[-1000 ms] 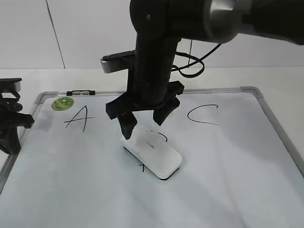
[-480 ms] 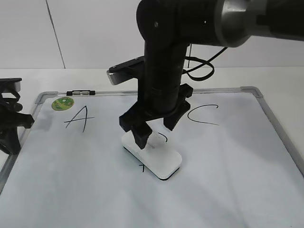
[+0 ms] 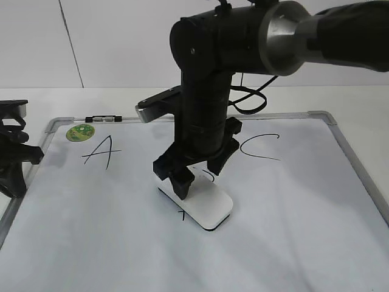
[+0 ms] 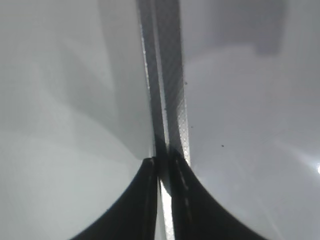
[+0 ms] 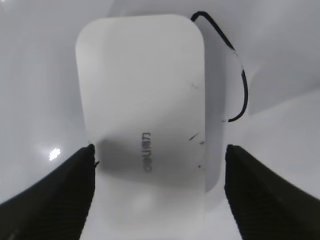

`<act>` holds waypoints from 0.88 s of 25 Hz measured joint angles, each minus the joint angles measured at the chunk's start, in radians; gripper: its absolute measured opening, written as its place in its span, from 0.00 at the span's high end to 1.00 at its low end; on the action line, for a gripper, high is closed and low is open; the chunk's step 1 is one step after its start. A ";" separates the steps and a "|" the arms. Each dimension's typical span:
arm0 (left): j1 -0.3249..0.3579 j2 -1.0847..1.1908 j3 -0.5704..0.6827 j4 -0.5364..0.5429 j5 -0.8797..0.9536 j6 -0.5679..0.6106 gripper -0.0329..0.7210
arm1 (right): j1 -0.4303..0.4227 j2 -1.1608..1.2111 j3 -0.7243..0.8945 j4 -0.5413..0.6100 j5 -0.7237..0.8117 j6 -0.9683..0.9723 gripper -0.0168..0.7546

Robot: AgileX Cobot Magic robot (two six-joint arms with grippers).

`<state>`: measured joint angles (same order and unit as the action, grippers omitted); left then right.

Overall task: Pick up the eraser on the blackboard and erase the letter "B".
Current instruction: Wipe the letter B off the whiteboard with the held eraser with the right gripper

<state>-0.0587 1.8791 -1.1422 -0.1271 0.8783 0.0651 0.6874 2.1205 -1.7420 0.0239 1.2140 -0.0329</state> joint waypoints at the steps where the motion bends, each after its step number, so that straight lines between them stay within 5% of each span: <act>1: 0.000 0.000 0.000 0.000 0.000 0.000 0.90 | 0.000 0.000 0.000 0.000 -0.005 -0.001 0.15; 22: 0.000 0.000 0.000 0.000 0.000 0.000 0.90 | 0.000 0.009 0.000 0.030 -0.028 0.000 0.16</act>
<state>-0.0587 1.8791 -1.1422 -0.1271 0.8783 0.0651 0.6874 2.1295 -1.7420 0.0539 1.1857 -0.0334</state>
